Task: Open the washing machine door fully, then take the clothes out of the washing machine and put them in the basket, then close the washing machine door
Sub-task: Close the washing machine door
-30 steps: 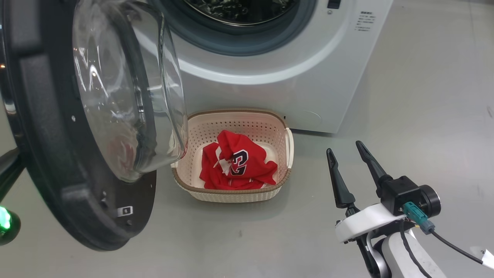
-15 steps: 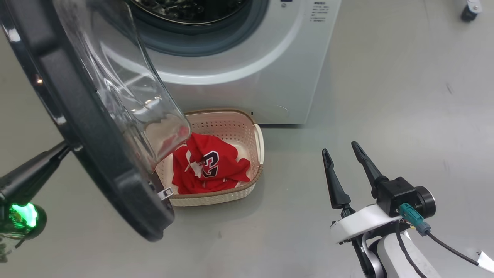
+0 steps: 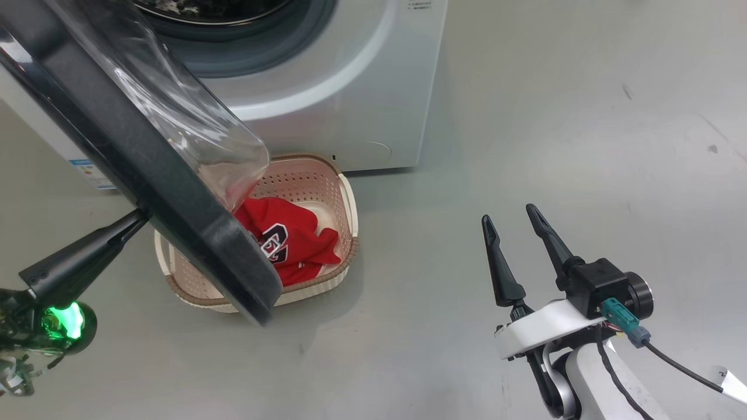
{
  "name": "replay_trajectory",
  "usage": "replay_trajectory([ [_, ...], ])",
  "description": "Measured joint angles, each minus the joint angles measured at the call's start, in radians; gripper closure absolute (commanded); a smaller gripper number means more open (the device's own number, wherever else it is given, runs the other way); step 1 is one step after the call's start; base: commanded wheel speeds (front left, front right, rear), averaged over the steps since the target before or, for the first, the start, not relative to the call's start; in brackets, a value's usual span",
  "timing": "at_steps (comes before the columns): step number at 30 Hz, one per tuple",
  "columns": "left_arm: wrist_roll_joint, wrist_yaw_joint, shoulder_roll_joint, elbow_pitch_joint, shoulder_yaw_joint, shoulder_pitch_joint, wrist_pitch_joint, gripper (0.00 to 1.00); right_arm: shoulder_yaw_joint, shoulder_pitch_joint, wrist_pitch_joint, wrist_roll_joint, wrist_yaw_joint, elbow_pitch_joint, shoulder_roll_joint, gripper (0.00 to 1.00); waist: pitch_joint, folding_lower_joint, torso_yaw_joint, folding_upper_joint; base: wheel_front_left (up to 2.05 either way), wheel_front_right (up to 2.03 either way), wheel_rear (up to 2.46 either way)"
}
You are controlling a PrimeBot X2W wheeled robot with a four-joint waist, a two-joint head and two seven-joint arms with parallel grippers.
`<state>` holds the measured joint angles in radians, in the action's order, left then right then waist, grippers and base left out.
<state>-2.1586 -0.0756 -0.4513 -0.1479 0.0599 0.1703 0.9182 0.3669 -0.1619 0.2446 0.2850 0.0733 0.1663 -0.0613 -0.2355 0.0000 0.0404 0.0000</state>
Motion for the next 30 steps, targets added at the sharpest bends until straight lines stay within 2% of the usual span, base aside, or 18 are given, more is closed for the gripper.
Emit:
replay_trajectory([
  [20, 0.024, 0.045, 0.010, -0.038, -0.022, 0.098, -0.058, 1.00, 0.018, -0.040, 0.008, 0.014, 0.002, -0.016, 0.004, 0.00, -0.090, 0.0000, 0.131, 0.0000, 0.00, 0.00, 0.00],
  [30, 0.083, 0.053, 0.027, -0.039, -0.026, 0.200, -0.119, 1.00, 0.017, -0.063, 0.008, 0.020, 0.010, -0.047, 0.005, 0.00, -0.151, 0.0000, 0.187, 0.0000, 0.00, 0.00, 0.00],
])
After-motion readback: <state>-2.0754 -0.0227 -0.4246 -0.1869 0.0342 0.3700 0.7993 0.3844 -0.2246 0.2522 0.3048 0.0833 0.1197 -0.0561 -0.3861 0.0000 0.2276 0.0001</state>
